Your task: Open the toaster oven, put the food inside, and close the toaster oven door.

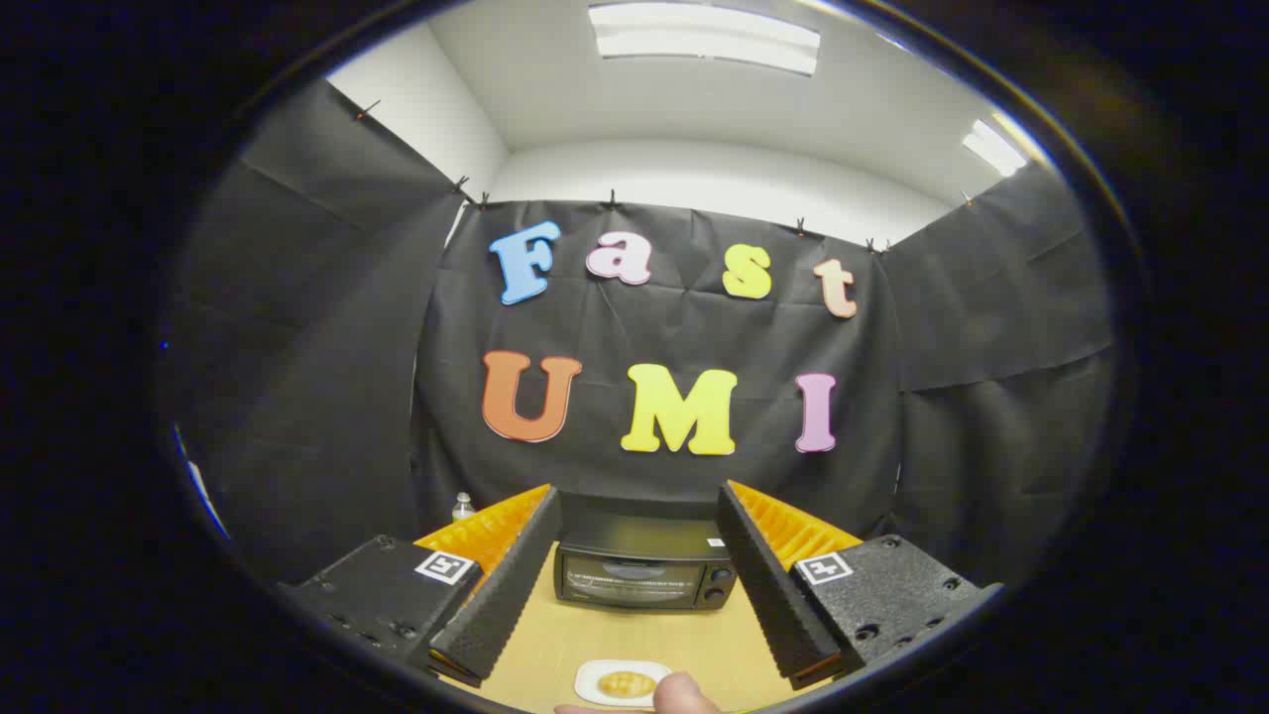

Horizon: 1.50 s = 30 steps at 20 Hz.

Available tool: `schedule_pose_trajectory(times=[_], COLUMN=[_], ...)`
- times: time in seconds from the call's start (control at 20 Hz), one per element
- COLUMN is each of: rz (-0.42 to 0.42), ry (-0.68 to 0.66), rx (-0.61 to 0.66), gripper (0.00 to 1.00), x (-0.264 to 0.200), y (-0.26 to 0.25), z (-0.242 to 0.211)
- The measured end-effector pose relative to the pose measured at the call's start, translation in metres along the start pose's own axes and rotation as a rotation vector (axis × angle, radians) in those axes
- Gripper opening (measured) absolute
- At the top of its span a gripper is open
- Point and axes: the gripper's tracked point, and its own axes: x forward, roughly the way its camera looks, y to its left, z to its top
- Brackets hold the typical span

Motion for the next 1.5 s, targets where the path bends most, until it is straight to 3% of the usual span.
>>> schedule_pose_trajectory(times=[1.5], rz=[-0.019], ry=[0.031], rx=[0.102], gripper=[1.00], x=[0.015], y=[-0.017], z=[-0.022])
